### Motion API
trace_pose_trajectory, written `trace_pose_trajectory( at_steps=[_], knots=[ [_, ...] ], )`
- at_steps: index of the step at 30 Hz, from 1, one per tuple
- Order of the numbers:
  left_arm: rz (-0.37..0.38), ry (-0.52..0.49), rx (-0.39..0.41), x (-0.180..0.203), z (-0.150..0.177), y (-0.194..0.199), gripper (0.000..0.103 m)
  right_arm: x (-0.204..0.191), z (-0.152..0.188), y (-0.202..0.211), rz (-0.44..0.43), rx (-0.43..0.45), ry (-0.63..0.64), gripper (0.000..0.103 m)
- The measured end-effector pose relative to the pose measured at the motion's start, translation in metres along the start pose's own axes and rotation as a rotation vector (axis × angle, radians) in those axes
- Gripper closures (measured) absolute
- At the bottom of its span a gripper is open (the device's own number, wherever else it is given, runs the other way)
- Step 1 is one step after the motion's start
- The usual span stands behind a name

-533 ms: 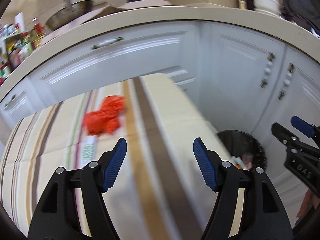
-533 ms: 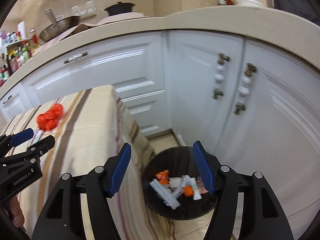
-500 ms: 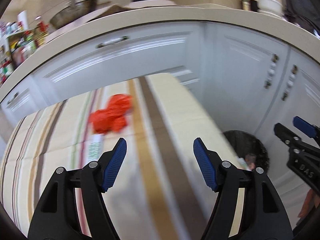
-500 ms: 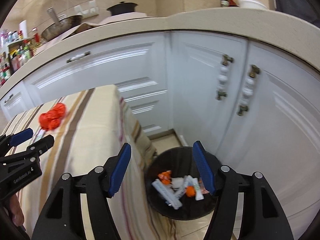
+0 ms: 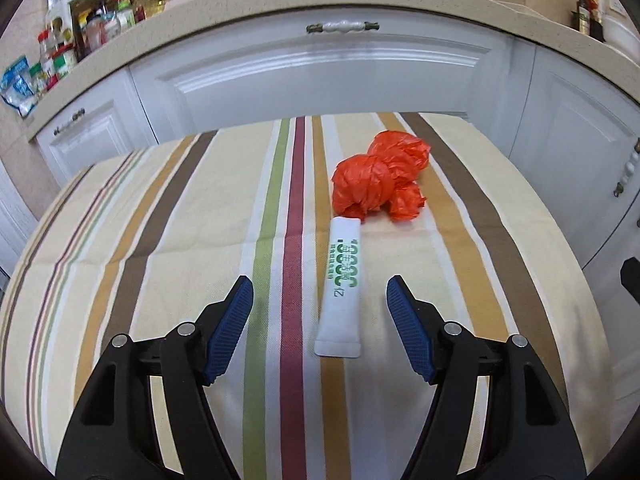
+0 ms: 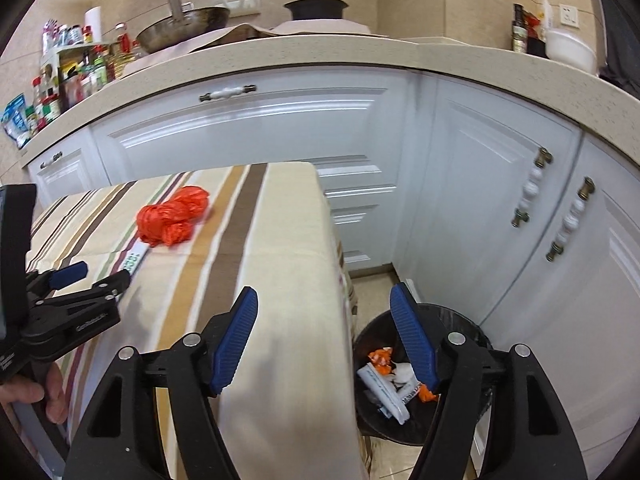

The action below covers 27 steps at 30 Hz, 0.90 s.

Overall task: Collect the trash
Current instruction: 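Grasp the last white tube with the left gripper while the right gripper grasps the red-orange bag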

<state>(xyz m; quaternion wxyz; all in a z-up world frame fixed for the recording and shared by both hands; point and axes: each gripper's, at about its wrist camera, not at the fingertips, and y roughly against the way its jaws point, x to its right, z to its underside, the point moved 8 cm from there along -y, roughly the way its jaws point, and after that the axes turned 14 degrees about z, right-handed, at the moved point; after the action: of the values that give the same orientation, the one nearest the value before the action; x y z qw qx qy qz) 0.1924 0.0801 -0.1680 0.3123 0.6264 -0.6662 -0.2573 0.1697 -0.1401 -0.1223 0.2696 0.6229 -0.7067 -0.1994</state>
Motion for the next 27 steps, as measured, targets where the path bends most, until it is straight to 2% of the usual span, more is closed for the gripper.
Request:
trace_pose_trajectory(
  at_steps=[2, 3, 5, 8, 11, 19, 27],
  knots=[
    [0.017, 0.009, -0.023, -0.004, 0.001, -0.005, 0.039, -0.007, -0.001, 0.000, -0.006, -0.001, 0.012, 0.036],
    [0.024, 0.008, -0.034, -0.004, 0.002, -0.006, 0.047, -0.010, -0.002, 0.000, -0.007, -0.002, 0.017, 0.036],
    [0.043, 0.009, -0.064, -0.004, 0.006, -0.012, 0.053, -0.016, -0.003, 0.001, -0.011, -0.002, 0.028, 0.035],
    [0.069, 0.016, -0.062, -0.004, 0.006, -0.012, 0.063, -0.024, -0.004, 0.001, -0.015, -0.003, 0.044, 0.035],
    [0.081, 0.003, -0.061, -0.001, 0.006, -0.011, 0.083, -0.031, -0.004, 0.001, -0.020, -0.007, 0.056, 0.035],
    [0.095, 0.011, -0.061, -0.003, 0.005, -0.008, 0.084, -0.041, -0.004, 0.000, -0.028, -0.012, 0.079, 0.035],
    [0.078, 0.025, -0.023, -0.022, -0.007, 0.007, 0.084, -0.054, -0.009, -0.002, -0.045, -0.011, 0.095, 0.035]
  ],
)
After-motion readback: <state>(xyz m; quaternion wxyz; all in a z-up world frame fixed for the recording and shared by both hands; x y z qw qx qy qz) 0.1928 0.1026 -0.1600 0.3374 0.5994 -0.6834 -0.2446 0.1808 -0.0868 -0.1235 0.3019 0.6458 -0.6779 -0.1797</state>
